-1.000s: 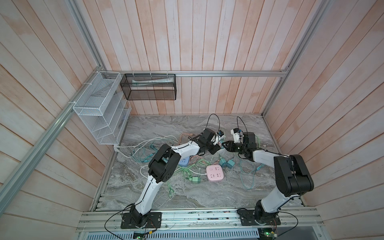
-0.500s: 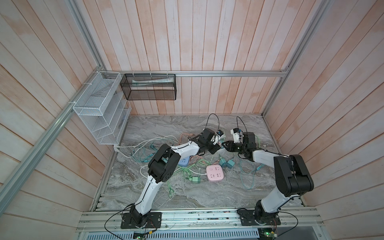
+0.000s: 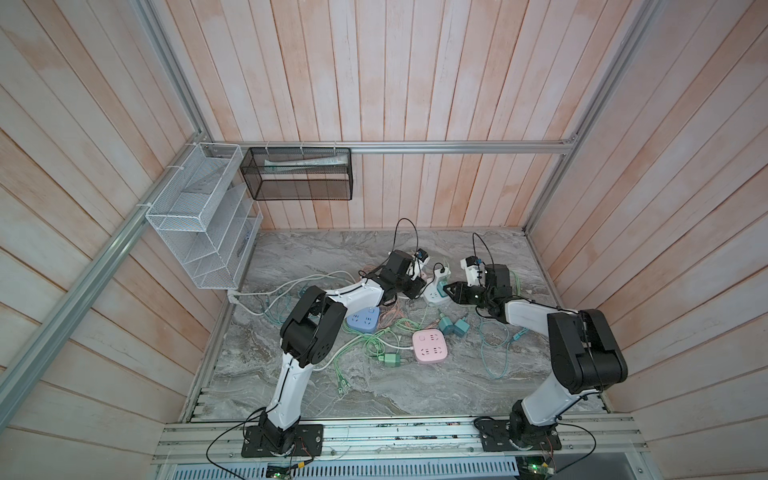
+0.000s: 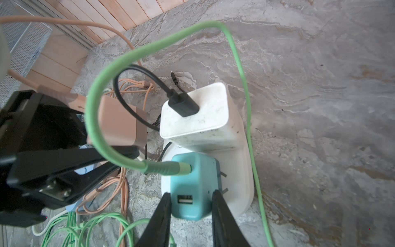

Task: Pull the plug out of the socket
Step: 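Pull the pink charger out with the left gripper while the right holds the teal charger, then lower the pink charger onto the table and open the left gripper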

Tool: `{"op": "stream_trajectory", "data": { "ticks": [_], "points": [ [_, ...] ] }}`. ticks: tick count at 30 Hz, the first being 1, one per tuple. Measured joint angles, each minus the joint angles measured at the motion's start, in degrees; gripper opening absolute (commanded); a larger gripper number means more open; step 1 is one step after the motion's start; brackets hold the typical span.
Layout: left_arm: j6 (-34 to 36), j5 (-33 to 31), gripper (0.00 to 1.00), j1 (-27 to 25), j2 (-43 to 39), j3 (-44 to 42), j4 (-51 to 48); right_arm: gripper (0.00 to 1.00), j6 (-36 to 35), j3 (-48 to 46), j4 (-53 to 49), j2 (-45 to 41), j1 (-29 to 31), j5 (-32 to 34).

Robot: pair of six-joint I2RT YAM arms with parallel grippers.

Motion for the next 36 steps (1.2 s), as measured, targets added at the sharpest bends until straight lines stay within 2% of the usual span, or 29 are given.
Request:
{"op": "stream_trajectory", "data": {
  "ticks": [10, 16, 21, 23, 26, 31, 36],
  "points": [
    [-6.14, 1.70, 0.15, 3.37, -0.74, -3.82, 1.66, 0.29, 0.00, 0.00, -0.02, 0.00, 0.00, 0.04],
    [-9.49, 2.84, 0.25, 5.57, -0.76, -3.80, 1.42, 0.31, 0.00, 0.00, -0.04, -0.04, 0.04, 0.15],
    [-11.06, 3.06, 0.44, 5.70, -0.68, -3.26, -0.55, 0.35, -0.02, -0.20, -1.20, -0.26, 0.11, 0.22],
    [-11.45, 3.06, 0.46, 5.66, -0.59, -2.56, -1.49, 0.37, -0.07, -0.59, -2.10, -0.39, 0.11, 0.22],
    [-12.09, 3.04, 0.55, 5.64, -0.57, -1.46, -2.56, 0.39, -0.42, -0.98, -3.54, -0.50, 0.09, 0.81],
    [-12.81, 3.02, 0.63, 5.64, -0.57, -0.33, -3.28, 0.40, -1.11, -1.38, -4.63, -1.75, 0.20, 1.70],
    [-13.16, 3.02, 0.64, 5.64, -0.57, 0.35, -4.42, 0.42, -2.54, -1.40, -5.18, -2.36, 1.31, 3.58]
  ]
}}
